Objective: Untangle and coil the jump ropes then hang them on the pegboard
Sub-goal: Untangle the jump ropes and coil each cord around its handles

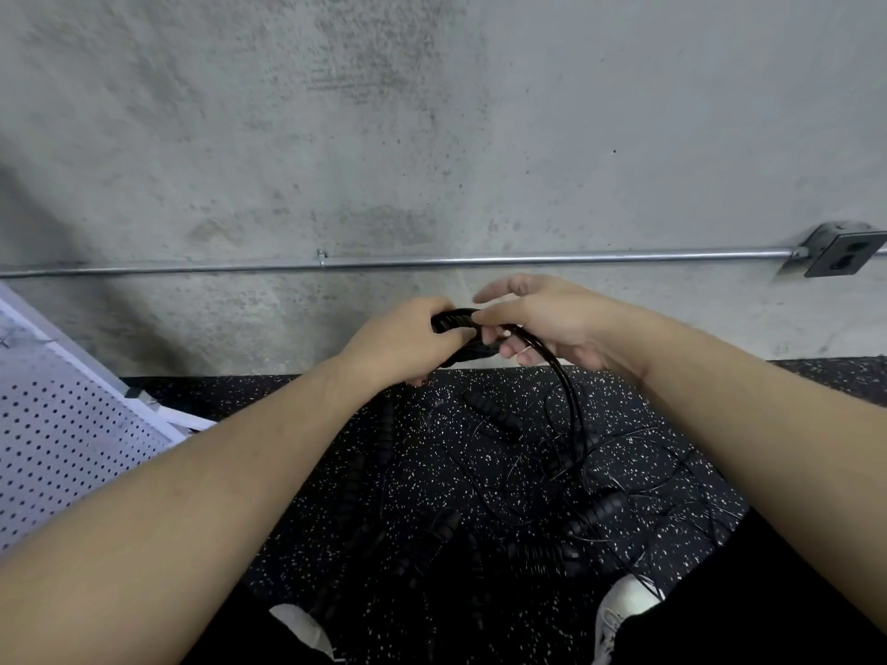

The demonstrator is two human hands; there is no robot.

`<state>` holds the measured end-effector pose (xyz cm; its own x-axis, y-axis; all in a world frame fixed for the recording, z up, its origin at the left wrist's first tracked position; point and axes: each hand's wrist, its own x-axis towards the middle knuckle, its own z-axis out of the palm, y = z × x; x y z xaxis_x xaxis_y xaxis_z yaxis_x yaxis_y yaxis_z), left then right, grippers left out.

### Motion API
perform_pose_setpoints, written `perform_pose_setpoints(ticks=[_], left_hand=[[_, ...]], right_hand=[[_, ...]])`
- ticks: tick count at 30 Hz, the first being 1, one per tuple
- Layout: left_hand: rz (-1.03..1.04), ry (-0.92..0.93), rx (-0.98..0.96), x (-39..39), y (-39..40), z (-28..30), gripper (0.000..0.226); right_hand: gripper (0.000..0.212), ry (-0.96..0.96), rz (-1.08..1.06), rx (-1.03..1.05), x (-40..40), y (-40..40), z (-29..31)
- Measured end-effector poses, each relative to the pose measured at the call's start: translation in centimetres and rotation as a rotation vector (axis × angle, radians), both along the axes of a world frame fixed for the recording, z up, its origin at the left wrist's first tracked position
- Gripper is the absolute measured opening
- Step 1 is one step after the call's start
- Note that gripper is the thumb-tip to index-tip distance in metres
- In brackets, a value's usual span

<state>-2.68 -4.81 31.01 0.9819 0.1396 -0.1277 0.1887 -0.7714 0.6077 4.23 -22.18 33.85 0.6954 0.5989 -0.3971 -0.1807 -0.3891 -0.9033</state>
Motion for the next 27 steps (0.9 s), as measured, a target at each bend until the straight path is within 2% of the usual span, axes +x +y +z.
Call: perform_pose_setpoints(ticks=[2, 5, 8, 12, 17, 19, 23, 25, 27], left_hand=[[0.018, -0.036, 0.014, -0.1, 0.0, -0.1, 0.020], [0.053, -0.059, -0.020, 0.1, 0.1, -0.4, 0.020], [0.094, -0.070, -0.102, 0.3, 0.2, -0.8, 0.019], [0.175, -0.079, -0.292, 0.3, -0.1, -0.3, 0.018], [0.314, 0.046, -0.667, 0.5, -0.3, 0.2, 0.017], [0.350, 0.083, -0.783, 0.5, -0.4, 0.5, 0.018], [0.356, 0.131, -0.961, 0.3, -0.1, 0.9, 0.021], [0.306, 0.168, -1.023, 0.1, 0.0, 1.1, 0.017], [0.282, 0.185, -1.044, 0.1, -0.1, 1.3, 0.031]], right_hand=[[0.018, 0.064, 0.064, -0.062, -0.2, -0.1, 0.2], [0.032, 0.105, 0.166, -0.157, -0.5, -0.1, 0.3], [0.043, 0.104, 0.117, -0.093, -0.5, 0.7, 0.2], [0.040, 0.234, 0.065, 0.001, -0.4, 1.2, -0.3], [0.036, 0.304, 0.042, 0.079, -0.6, 1.5, -0.1], [0.034, 0.208, 0.018, 0.072, -0.6, 1.5, 0.0], [0.033, -0.145, 0.028, -0.025, -0.9, 1.6, 0.3], [0.034, -0.223, 0.008, -0.028, -0.9, 1.6, 0.2], [0.035, -0.271, 0.006, -0.026, -1.0, 1.5, 0.2]])
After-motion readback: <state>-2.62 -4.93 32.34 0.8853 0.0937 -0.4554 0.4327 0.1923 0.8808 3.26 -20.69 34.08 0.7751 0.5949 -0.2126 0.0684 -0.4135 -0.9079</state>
